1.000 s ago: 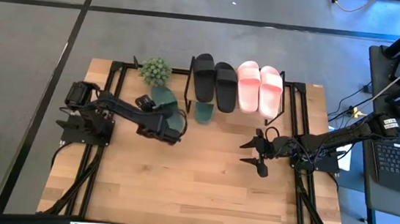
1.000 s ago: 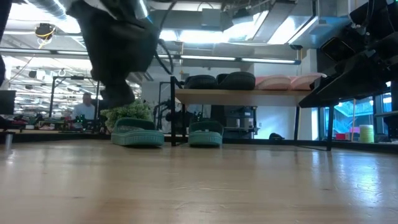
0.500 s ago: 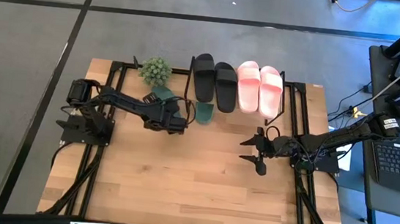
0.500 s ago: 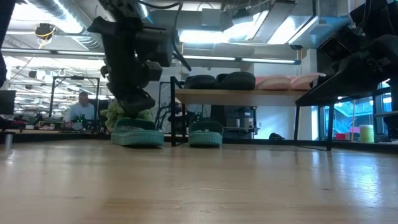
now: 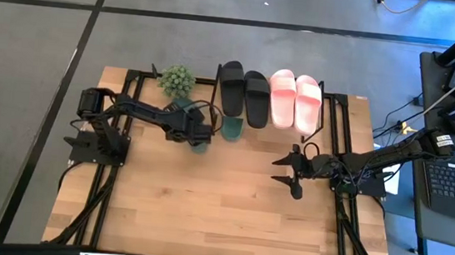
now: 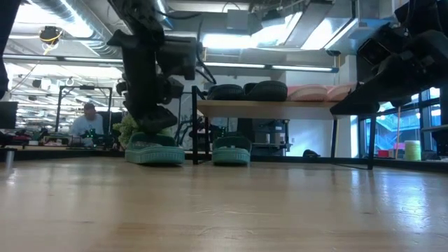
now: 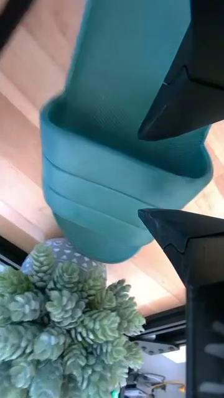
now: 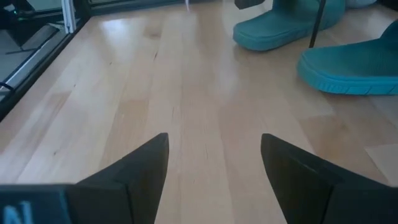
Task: Pick and place slides into the shelf
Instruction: Put the green slide under the shelf
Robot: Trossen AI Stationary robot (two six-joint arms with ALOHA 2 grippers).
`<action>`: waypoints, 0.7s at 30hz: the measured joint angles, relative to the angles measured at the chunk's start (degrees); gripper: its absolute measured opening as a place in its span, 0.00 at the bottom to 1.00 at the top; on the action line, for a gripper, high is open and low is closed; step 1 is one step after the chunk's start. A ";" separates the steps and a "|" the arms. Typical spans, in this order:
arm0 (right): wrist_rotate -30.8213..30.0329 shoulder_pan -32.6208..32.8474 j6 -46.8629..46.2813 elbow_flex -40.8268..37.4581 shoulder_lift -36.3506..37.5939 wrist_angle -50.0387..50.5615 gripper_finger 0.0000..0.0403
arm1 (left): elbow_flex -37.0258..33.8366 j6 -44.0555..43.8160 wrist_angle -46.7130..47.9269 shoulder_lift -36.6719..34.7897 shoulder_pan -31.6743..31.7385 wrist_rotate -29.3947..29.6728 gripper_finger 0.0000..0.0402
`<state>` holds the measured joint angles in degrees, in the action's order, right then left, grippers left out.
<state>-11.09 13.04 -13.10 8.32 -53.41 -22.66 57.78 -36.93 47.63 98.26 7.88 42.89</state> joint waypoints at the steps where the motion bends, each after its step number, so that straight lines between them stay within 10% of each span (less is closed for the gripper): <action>1: 0.00 0.00 -0.22 0.00 0.00 0.04 0.63 | -0.53 0.05 -0.51 0.00 0.35 0.01 0.45; 21: 0.00 0.00 -0.59 0.00 0.00 -0.45 0.63 | -7.00 1.12 -4.87 0.04 4.61 2.60 0.45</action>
<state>-11.09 13.04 -13.69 8.32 -53.41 -23.11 50.78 -35.81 42.76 98.30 12.49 45.50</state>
